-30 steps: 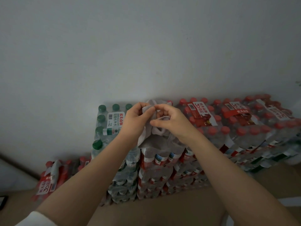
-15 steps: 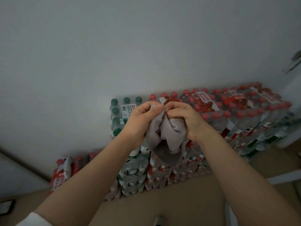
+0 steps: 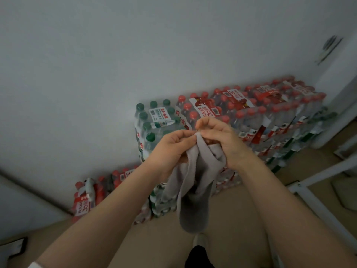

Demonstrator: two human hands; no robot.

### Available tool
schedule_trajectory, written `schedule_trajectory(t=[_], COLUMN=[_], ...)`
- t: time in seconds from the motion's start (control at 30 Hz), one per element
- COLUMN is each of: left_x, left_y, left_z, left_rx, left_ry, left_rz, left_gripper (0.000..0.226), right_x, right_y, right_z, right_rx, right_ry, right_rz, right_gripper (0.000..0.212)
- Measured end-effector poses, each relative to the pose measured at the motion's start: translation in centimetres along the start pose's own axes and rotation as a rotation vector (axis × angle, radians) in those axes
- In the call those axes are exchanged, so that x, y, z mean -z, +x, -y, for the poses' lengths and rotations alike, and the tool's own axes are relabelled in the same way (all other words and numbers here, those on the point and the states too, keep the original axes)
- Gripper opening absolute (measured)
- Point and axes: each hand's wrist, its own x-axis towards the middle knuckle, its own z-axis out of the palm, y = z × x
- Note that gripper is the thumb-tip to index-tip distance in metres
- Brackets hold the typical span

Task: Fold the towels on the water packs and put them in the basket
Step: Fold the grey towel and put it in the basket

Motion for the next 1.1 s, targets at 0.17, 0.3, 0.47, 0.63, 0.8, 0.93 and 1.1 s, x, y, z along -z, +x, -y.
schedule_trajectory(t=[0.17, 0.3, 0.47, 0.63, 0.8, 0.93, 1.1], left_x=[0.2, 0.4, -0.1, -0.4, -0.5, -0.9, -2.0], left_y=[-0.7, -0.2, 1.0, 2.9, 5.0, 6.1, 7.2], left_z=[0.6, 0.3, 0.8, 0.9, 0.5, 0.8, 0.3], left_rx=[-0.019, -0.145, -0.205, -0.208, -0.133, -0.093, -0.103], left_ry=[0.109, 0.023, 0.076, 0.125, 0.215, 0.341, 0.311], left_rz=[0.018, -0.164, -0.201, -0.224, -0.245, -0.161, 0.005], left_gripper=[0.017, 0.018, 0.021, 0.02, 0.009, 0.035, 0.021], right_x=[-1.0, 0.4, 2.4, 4.4, 5.9, 6.1, 4.9], right_y=[-0.7, -1.6, -1.7, -0.6, 0.9, 2.7, 3.4], right_z=[-0.4, 0.2, 2.1, 2.4, 2.6, 2.2, 0.7], right_rx=[0.127, 0.149, -0.026, -0.456, -0.278, -0.062, 0.003], right_ry=[-0.305, -0.769, -0.875, -0.742, -0.242, -0.462, -0.541], right_rz=[-0.286, -0.383, -0.323, -0.334, -0.417, -0.505, -0.257], right_gripper=[0.019, 0.01, 0.013, 0.03, 0.007, 0.02, 0.014])
